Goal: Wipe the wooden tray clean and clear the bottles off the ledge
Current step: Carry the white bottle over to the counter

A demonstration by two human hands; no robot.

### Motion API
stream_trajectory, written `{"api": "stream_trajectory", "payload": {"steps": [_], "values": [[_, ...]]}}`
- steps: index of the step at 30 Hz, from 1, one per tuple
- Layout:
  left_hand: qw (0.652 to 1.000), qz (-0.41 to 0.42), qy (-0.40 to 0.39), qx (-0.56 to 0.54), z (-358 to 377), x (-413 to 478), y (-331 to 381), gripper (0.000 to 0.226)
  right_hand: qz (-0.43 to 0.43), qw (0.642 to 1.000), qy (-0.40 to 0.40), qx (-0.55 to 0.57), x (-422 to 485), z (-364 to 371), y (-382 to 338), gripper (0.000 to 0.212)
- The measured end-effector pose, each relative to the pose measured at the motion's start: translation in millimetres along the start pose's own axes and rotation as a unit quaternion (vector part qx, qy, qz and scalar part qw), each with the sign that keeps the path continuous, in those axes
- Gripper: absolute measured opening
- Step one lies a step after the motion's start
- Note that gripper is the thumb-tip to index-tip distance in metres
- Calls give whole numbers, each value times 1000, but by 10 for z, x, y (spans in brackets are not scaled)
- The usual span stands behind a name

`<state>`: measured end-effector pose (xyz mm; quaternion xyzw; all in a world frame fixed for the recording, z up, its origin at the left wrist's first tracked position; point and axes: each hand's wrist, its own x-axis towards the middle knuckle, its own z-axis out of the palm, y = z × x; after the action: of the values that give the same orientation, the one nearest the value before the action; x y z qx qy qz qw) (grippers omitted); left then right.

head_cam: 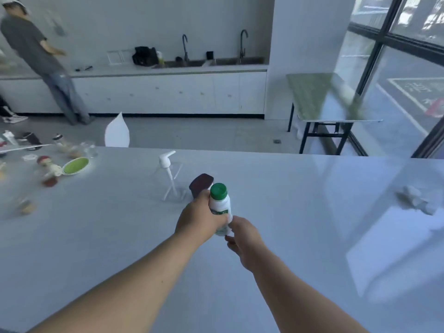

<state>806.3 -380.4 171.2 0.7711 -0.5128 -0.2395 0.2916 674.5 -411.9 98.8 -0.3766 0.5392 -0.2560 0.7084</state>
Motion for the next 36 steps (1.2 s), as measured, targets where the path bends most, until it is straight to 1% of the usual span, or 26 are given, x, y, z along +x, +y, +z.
{"api": "stream_trajectory", "payload": {"steps": [5,7,9,15,19,24,27,29,31,33,35,36], "values": [[997,-49,52,6,-372,411,-477,52,25,998,-52,-24,581,646,-155,27],[995,-67,73,14,-541,560,-728,50,33,996,-72,-35,766,986,-181,22],[992,-87,91,18,-722,712,-1000,51,41,994,-92,-47,944,1336,-179,23],[985,-127,112,12,-1237,1205,-1839,50,56,988,-115,-88,1463,2290,-181,24],[987,-128,100,14,-1487,1685,-2431,52,71,989,-97,-91,1873,2930,-161,25],[989,-122,84,14,-1653,2205,-2927,52,77,991,-54,-91,2283,3477,-177,29],[990,-121,66,6,-1687,2408,-3108,53,75,991,-23,-111,2470,3640,-152,29],[991,-122,52,4,-1678,2470,-3209,53,73,990,-10,-117,2578,3703,-83,33],[991,-125,38,2,-1645,2479,-3291,49,85,989,-4,-117,2617,3739,-8,40],[990,-136,26,-4,-1614,2493,-3376,47,94,988,6,-121,2591,3766,19,39],[990,-140,14,-11,-1600,2481,-3432,54,86,988,7,-129,2563,3759,40,37],[989,-146,6,-14,-1598,2455,-3449,65,81,987,7,-135,2544,3735,55,42]]}}
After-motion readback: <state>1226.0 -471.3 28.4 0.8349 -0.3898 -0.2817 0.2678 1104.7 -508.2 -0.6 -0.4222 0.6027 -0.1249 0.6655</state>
